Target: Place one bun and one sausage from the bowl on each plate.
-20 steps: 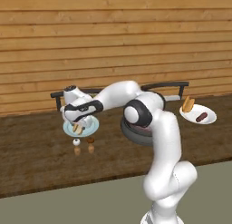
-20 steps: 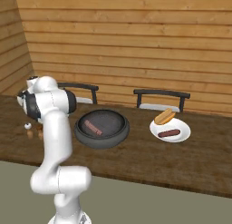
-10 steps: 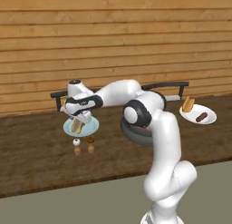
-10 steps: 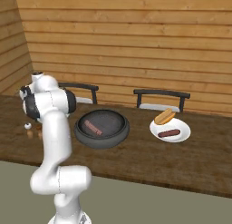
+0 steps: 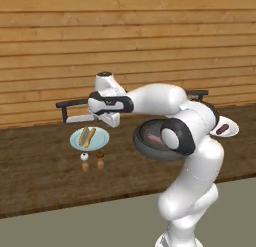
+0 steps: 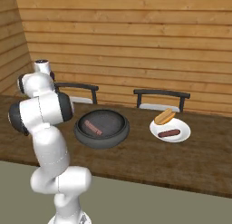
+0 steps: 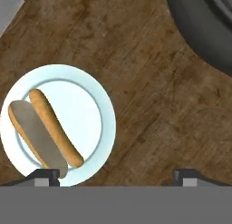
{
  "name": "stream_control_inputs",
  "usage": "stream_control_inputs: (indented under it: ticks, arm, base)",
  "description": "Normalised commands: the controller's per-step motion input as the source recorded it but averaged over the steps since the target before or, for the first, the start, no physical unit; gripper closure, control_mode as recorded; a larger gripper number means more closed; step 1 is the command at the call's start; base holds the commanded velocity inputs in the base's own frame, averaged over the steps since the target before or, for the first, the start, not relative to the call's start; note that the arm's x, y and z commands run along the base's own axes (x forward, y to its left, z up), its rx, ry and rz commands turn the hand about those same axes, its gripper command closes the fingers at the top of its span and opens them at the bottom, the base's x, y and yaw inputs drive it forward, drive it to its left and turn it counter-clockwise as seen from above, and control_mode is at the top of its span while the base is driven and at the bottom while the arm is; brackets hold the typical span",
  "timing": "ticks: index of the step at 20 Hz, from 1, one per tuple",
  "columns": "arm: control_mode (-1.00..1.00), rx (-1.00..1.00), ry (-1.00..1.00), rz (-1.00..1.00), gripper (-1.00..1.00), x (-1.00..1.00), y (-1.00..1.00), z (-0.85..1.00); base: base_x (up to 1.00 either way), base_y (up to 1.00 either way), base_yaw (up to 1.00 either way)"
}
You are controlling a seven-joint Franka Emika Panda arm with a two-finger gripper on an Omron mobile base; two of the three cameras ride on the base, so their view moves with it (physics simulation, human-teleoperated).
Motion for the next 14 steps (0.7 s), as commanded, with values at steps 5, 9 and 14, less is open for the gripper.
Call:
stream_control_inputs:
  ticks: [5, 9, 14]
  arm:
    - [-1.0, 0.06, 0.0, 0.01, -1.0, -0.29, -1.0, 0.22]
    - [-1.0, 0.0, 0.0, 0.19, -1.0, -0.22, -1.0, 0.19]
    - [-1.0, -0.01, 0.0, 0.36, -1.0, -0.02, -1.0, 0.08]
  base:
    - [0.0, 0.0, 0.0]
    - [0.0, 0.0, 0.0]
    - [0.0, 0.0, 0.0]
